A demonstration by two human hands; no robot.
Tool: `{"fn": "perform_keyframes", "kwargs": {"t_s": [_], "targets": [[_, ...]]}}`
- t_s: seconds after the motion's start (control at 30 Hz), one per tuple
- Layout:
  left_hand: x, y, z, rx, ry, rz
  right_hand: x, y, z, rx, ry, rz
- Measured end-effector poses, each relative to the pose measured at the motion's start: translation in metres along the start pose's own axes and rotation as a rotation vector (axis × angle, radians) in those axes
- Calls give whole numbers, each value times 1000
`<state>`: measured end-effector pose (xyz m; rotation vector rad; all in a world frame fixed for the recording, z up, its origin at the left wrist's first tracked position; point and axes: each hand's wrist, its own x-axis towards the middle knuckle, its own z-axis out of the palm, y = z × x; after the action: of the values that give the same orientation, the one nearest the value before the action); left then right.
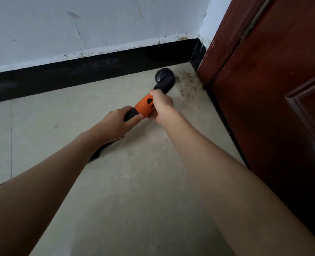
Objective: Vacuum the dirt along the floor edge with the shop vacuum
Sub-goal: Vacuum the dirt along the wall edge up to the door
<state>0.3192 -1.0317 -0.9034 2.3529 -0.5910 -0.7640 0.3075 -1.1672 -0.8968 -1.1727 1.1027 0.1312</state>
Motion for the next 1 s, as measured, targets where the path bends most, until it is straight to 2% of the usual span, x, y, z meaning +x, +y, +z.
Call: {"fn": "perform_keyframes", "kwargs": {"t_s": [0.2,0.4,0.57,0.77,1.0], "targets": [[-50,0,29,-17,13,4,-36,38,-24,-29,25,-2],[-83,14,67,28,-29,39,-57,81,-62,-66,209,-31],[-78,41,85,4,-68,84,-62,76,-90,-15,329,-28],[-65,53,84,-18,-79,64,-53,61,-96,93,303,-5],[-46,43,68,-29,-22,50,-40,44,-72,79,266,-38]]}}
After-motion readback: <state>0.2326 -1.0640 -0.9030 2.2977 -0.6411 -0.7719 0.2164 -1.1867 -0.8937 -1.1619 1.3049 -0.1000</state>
